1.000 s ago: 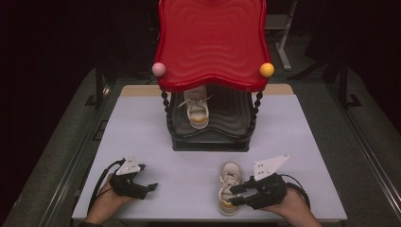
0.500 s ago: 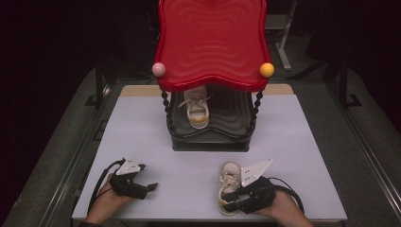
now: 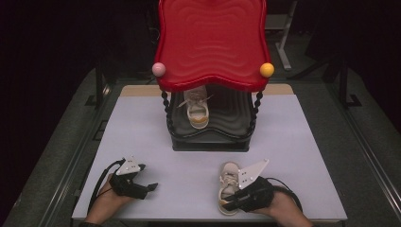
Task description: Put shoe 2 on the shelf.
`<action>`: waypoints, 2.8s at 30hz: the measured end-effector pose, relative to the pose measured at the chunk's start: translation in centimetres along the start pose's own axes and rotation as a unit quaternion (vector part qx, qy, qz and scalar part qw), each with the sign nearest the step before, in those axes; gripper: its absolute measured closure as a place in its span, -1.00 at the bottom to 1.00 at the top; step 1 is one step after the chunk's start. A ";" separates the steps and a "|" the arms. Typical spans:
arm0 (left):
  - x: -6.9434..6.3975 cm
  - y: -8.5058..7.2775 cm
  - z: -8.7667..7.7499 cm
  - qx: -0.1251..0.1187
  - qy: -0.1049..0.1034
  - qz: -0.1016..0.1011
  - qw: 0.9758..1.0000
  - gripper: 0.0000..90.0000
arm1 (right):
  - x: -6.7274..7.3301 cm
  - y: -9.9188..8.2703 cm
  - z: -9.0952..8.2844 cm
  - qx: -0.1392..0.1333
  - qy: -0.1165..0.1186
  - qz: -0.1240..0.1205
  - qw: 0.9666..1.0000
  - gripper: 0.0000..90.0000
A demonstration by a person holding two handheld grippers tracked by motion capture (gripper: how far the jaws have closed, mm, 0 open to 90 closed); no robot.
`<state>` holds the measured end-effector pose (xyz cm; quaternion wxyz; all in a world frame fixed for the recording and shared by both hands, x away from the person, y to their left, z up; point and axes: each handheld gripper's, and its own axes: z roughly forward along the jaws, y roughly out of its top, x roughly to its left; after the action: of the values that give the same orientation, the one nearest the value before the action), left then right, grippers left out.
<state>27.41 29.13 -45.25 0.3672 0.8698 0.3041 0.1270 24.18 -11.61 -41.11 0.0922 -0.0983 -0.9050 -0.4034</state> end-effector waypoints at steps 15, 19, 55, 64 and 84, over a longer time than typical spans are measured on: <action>0.0 0.0 0.0 0.001 0.000 0.000 1.000 -0.72 | 0.9 2.5 -2.4 -0.028 -0.013 -0.027 0.999 0.76; 0.0 0.0 0.0 0.001 0.000 0.000 1.000 -0.72 | 1.2 3.5 -3.0 -0.029 -0.013 -0.039 0.999 0.76; 0.0 0.0 0.0 0.001 0.000 0.000 1.000 -0.72 | -7.6 12.9 -7.5 -0.008 -0.107 -0.087 0.990 0.75; 0.0 0.0 0.0 0.000 0.000 0.000 1.000 -0.72 | -9.4 13.9 -7.2 -0.003 -0.127 -0.091 0.988 0.75; 0.0 0.0 0.0 0.000 0.001 0.000 1.000 -0.72 | -10.6 13.6 -5.8 0.017 -0.158 -0.115 0.981 0.68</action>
<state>27.40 29.12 -45.25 0.3670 0.8697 0.3043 0.1277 38.29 -8.14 -30.20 -0.0976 -0.0542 -0.9201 -0.3755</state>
